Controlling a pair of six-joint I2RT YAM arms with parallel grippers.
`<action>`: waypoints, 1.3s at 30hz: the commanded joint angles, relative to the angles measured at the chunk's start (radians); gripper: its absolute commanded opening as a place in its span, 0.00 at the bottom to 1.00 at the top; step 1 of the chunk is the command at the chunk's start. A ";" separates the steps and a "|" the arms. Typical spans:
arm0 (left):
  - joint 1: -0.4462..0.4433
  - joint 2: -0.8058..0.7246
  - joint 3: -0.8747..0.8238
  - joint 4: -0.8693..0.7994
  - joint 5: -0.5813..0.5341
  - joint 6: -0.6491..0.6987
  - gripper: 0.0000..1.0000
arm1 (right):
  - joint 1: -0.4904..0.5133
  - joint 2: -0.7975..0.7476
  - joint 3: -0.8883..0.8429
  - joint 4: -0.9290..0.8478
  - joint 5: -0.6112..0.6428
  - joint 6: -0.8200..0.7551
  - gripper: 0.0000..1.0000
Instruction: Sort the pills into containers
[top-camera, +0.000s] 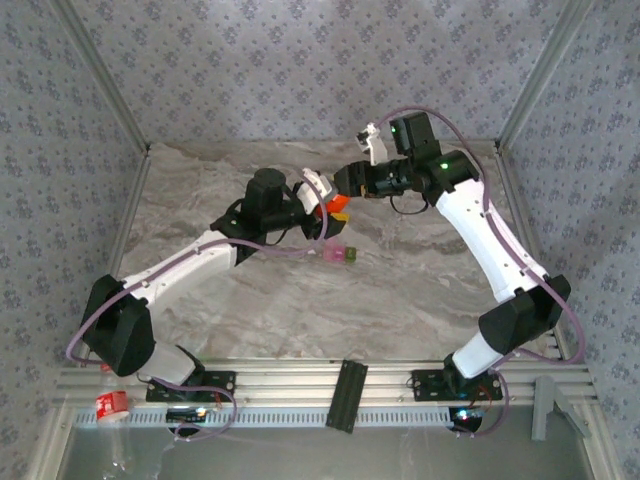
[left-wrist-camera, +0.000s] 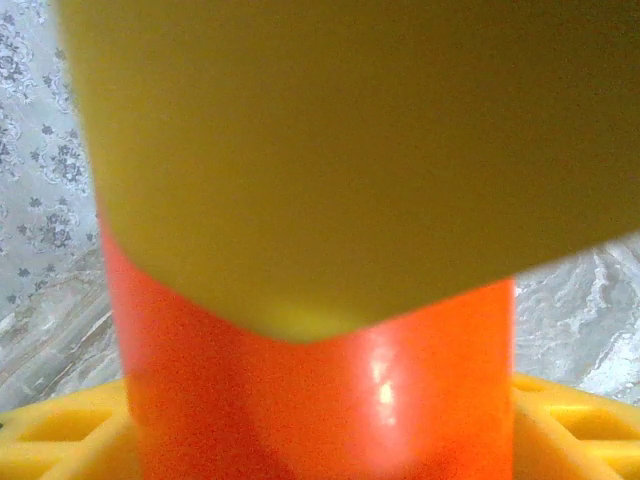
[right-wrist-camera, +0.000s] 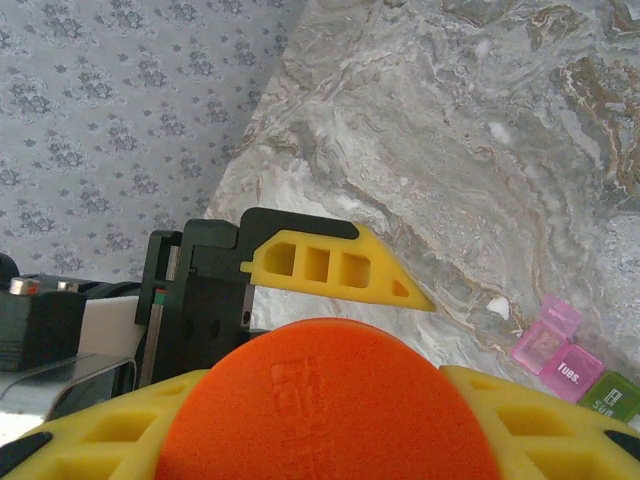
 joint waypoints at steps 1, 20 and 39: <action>-0.005 0.004 0.023 0.053 0.028 -0.022 0.68 | 0.010 -0.003 -0.002 0.026 -0.009 0.020 0.36; -0.005 0.041 0.064 0.045 0.035 -0.072 0.41 | 0.004 -0.035 -0.063 0.059 -0.004 0.038 0.36; -0.005 0.033 0.068 0.026 0.011 -0.095 0.09 | -0.079 -0.098 -0.231 0.270 -0.060 0.226 0.37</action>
